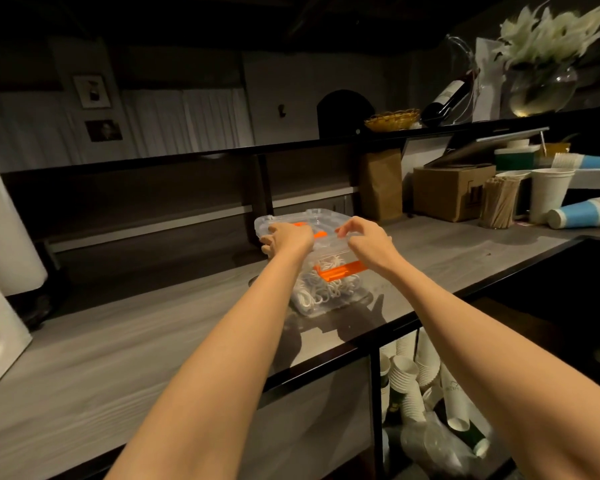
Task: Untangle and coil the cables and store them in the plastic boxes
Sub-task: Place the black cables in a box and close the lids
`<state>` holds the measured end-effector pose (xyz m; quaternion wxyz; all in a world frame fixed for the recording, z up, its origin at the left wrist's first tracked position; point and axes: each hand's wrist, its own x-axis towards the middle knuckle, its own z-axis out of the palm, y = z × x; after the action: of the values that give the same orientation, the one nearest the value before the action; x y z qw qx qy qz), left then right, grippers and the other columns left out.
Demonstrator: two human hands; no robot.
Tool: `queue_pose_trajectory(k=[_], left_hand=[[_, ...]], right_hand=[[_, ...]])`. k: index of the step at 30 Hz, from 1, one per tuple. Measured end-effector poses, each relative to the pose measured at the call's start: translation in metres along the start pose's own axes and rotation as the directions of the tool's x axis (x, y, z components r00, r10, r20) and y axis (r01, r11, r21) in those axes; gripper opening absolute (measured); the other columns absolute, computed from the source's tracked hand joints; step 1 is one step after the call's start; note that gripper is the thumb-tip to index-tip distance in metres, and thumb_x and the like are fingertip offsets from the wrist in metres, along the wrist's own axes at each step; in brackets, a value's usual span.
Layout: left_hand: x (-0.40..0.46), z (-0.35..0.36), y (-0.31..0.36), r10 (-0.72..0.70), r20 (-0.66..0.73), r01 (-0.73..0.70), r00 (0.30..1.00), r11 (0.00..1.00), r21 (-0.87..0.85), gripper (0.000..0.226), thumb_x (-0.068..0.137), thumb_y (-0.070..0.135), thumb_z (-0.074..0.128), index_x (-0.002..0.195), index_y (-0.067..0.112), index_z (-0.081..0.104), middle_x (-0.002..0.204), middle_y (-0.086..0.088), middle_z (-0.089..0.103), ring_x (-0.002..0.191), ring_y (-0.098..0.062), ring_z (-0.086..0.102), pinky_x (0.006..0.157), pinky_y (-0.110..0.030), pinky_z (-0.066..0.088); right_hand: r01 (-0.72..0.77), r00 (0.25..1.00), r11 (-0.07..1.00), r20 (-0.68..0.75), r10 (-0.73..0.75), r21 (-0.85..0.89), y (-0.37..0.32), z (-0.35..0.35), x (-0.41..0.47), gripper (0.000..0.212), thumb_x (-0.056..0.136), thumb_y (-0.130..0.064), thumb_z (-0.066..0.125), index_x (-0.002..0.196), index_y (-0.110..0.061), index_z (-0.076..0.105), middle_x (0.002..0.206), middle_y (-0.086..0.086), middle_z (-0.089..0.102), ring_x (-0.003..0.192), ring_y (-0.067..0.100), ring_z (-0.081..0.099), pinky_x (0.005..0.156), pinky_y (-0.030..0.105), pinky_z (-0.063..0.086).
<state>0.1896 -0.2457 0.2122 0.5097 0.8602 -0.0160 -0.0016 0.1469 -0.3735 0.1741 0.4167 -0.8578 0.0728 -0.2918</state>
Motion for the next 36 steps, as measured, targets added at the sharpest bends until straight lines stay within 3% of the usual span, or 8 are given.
queue_pose_trajectory(k=[3, 8, 15, 18, 23, 27, 32, 36], left_hand=[[0.004, 0.0, -0.007, 0.007, 0.008, -0.007, 1.0, 1.0, 0.001, 0.063, 0.101, 0.016, 0.039, 0.154, 0.008, 0.007, 0.156, -0.019, 0.018, 0.14, -0.036, 0.027, 0.111, -0.043, 0.029], [0.009, 0.005, -0.008, -0.004, -0.016, 0.005, 1.0, 1.0, 0.017, 0.059, 0.103, 0.021, 0.034, 0.155, 0.011, 0.006, 0.156, -0.02, 0.014, 0.14, -0.037, 0.024, 0.114, -0.047, 0.025], [0.027, 0.009, -0.014, -0.158, -0.004, 0.146, 0.987, 0.923, -0.356, 0.054, 0.102, 0.022, 0.038, 0.152, 0.012, 0.019, 0.15, -0.019, 0.029, 0.131, -0.036, 0.04, 0.108, -0.045, 0.039], [0.029, 0.006, -0.017, -0.154, 0.033, 0.155, 0.988, 0.914, -0.375, 0.05, 0.103, 0.027, 0.039, 0.149, 0.013, 0.024, 0.147, -0.019, 0.035, 0.126, -0.037, 0.047, 0.103, -0.048, 0.045], [0.022, -0.001, -0.027, 0.014, 0.039, -0.009, 0.999, 0.994, -0.108, 0.039, 0.102, 0.028, 0.038, 0.14, 0.026, 0.044, 0.132, -0.012, 0.05, 0.105, -0.025, 0.055, 0.073, -0.034, 0.051], [0.019, -0.007, -0.03, 0.088, 0.02, -0.09, 0.996, 0.987, 0.135, 0.04, 0.101, 0.035, 0.036, 0.139, 0.032, 0.048, 0.147, -0.013, 0.033, 0.126, -0.033, 0.04, 0.106, -0.049, 0.038], [0.012, -0.01, -0.029, 0.233, -0.021, -0.203, 0.972, 0.888, 0.412, 0.044, 0.102, 0.031, 0.032, 0.143, 0.019, 0.043, 0.161, -0.01, 0.008, 0.147, -0.029, 0.008, 0.117, -0.054, 0.015], [0.016, -0.009, -0.034, 0.385, 0.017, -0.322, 0.923, 0.744, 0.586, 0.047, 0.102, 0.035, 0.025, 0.12, 0.013, 0.063, 0.155, -0.008, 0.035, 0.15, -0.025, 0.008, 0.117, -0.059, -0.006]], right_hand=[[0.006, 0.994, 0.998, -0.108, -0.013, -0.063, 0.001, 0.004, 0.004, 0.029, 0.093, -0.011, 0.039, 0.074, -0.026, 0.056, 0.109, 0.0, 0.066, 0.114, 0.015, 0.047, 0.115, 0.057, -0.002], [0.006, 0.992, 0.999, -0.122, -0.011, -0.042, 0.004, 0.008, 0.014, 0.02, 0.096, -0.019, 0.044, 0.085, -0.022, 0.06, 0.108, 0.002, 0.067, 0.113, 0.022, 0.054, 0.114, 0.055, 0.019], [0.044, 0.991, 0.988, -0.122, -0.062, -0.145, 0.01, 0.017, 0.011, 0.023, 0.097, -0.018, 0.038, 0.091, -0.027, 0.059, 0.122, 0.003, 0.057, 0.131, 0.019, 0.034, 0.116, 0.047, 0.004], [0.026, 0.985, 0.98, -0.161, -0.059, -0.199, 0.007, 0.021, 0.009, 0.023, 0.096, -0.017, 0.041, 0.103, -0.02, 0.063, 0.136, 0.006, 0.048, 0.136, 0.021, 0.029, 0.116, 0.048, 0.009], [-0.222, 0.876, 0.956, -0.469, 0.11, -0.191, -0.007, 0.027, -0.004, 0.028, 0.088, -0.033, 0.061, 0.106, -0.014, 0.053, 0.13, 0.012, 0.036, 0.122, 0.028, 0.032, 0.103, 0.04, 0.033], [-0.243, 0.882, 0.921, -0.465, 0.079, -0.305, -0.019, 0.034, -0.005, 0.028, 0.097, -0.032, 0.049, 0.113, -0.009, 0.053, 0.122, 0.011, 0.048, 0.111, 0.028, 0.049, 0.089, 0.04, 0.04], [-0.25, 0.923, 0.928, -0.358, 0.142, -0.276, -0.025, 0.034, -0.003, 0.046, 0.095, -0.043, 0.05, 0.121, -0.005, 0.048, 0.125, 0.012, 0.043, 0.106, 0.027, 0.053, 0.075, 0.034, 0.04], [-0.267, 0.933, 0.935, -0.306, 0.19, -0.232, -0.027, 0.035, -0.003, 0.046, 0.093, -0.037, 0.056, 0.122, -0.002, 0.048, 0.132, 0.013, 0.035, 0.104, 0.031, 0.055, 0.075, 0.035, 0.04]])
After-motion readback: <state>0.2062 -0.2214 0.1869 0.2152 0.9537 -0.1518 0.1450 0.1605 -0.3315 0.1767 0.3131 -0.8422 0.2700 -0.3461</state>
